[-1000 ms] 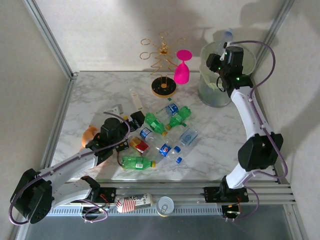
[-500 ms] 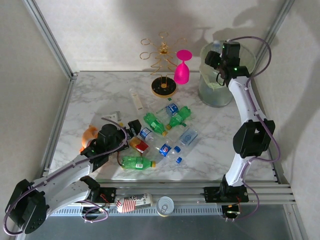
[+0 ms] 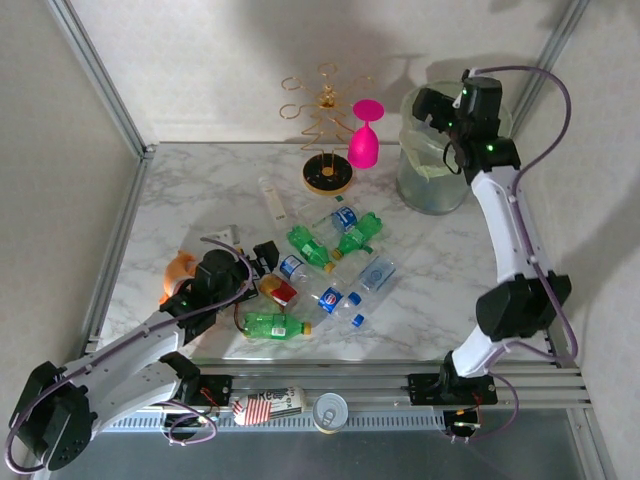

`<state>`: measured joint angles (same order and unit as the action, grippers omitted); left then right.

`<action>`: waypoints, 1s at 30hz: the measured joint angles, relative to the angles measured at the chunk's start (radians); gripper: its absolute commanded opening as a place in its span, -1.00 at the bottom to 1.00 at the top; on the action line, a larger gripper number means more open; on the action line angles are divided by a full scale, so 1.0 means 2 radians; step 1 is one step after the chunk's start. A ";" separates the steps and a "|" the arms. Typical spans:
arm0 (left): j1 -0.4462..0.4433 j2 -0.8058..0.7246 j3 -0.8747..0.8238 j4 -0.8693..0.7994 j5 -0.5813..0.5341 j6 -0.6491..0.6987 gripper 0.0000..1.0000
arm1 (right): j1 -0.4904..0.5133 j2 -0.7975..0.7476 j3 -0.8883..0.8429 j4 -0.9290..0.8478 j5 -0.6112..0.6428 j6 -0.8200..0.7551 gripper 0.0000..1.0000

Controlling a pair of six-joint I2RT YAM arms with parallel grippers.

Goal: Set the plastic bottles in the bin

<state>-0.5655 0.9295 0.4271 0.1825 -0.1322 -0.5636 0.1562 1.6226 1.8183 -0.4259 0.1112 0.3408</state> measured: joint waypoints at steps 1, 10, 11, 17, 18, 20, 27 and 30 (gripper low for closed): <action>0.000 0.008 0.002 0.000 -0.004 0.000 0.99 | 0.006 -0.021 -0.017 0.008 -0.001 -0.001 0.98; 0.002 0.112 0.086 -0.007 -0.045 0.002 0.99 | 0.086 -0.161 -0.231 0.100 -0.028 0.007 0.98; 0.003 0.124 0.095 -0.006 -0.048 0.003 0.99 | 0.094 -0.168 -0.255 0.111 -0.032 0.011 0.98; 0.013 0.233 0.164 -0.005 -0.062 0.007 0.99 | 0.147 -0.188 -0.392 0.175 -0.056 0.034 0.98; 0.016 0.252 0.177 -0.006 -0.064 0.007 0.99 | 0.155 -0.189 -0.411 0.186 -0.057 0.038 0.98; 0.020 0.293 0.206 -0.010 -0.065 0.009 0.99 | 0.165 -0.191 -0.444 0.205 -0.058 0.047 0.98; 0.030 0.425 0.312 -0.035 -0.065 0.009 0.99 | 0.171 -0.195 -0.505 0.245 -0.058 0.062 0.97; 0.034 0.468 0.339 -0.042 -0.066 0.007 0.95 | 0.171 -0.196 -0.508 0.247 -0.056 0.062 0.98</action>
<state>-0.4984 1.8652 1.1049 0.0994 -0.2634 -0.5503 0.4984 1.2316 0.8032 0.0681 -0.0002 0.4641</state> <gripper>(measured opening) 0.991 0.988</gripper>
